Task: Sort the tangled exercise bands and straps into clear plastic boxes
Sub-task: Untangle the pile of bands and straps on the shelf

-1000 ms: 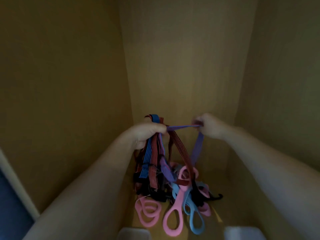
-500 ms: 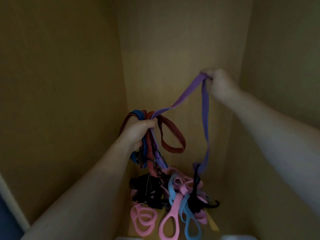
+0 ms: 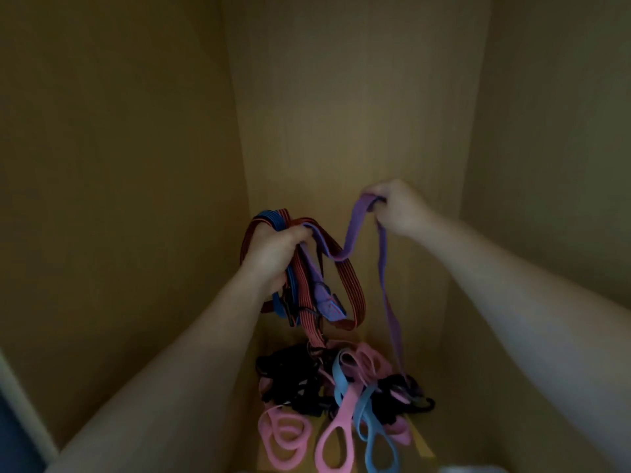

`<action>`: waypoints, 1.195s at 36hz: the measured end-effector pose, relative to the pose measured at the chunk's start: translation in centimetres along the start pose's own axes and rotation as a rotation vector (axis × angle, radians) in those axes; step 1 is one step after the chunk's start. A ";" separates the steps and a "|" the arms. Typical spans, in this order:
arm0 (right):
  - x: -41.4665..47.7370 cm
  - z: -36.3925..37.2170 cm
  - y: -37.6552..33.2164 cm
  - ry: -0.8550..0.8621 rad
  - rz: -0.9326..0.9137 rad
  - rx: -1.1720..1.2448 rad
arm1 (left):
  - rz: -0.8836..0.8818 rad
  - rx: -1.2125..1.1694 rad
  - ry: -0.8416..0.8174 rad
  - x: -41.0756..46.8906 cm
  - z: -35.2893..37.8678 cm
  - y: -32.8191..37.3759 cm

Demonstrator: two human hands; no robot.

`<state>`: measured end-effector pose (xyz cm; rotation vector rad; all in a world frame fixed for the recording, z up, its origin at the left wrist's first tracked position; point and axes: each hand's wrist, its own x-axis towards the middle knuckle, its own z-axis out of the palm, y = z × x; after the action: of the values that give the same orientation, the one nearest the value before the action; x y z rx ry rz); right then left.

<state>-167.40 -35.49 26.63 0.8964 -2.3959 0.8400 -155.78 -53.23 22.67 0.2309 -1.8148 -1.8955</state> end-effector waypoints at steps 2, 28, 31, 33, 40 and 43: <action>0.3 0.2 1.8 0.030 0.105 0.100 | 0.002 -0.046 0.036 0.2 -0.6 0.5; -8.7 5.2 5.7 -0.348 0.616 0.539 | -0.074 -0.026 0.225 2.6 -1.8 1.2; -7.1 3.7 3.6 -0.431 0.692 0.715 | -0.128 0.016 0.192 2.3 -1.6 -0.1; -6.4 3.1 2.1 -0.472 0.685 0.870 | -0.153 0.014 0.145 2.1 -1.4 -0.9; -4.3 3.3 -3.1 -0.276 0.629 1.270 | -0.133 0.006 -0.108 -0.3 0.4 -2.9; -3.9 3.6 -4.1 -0.207 0.606 1.304 | -0.092 -0.024 -0.173 -0.9 1.0 -3.9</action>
<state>-162.48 -38.71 23.38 0.5892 -2.0806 2.7911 -156.34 -52.01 18.80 0.1479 -1.9219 -2.0559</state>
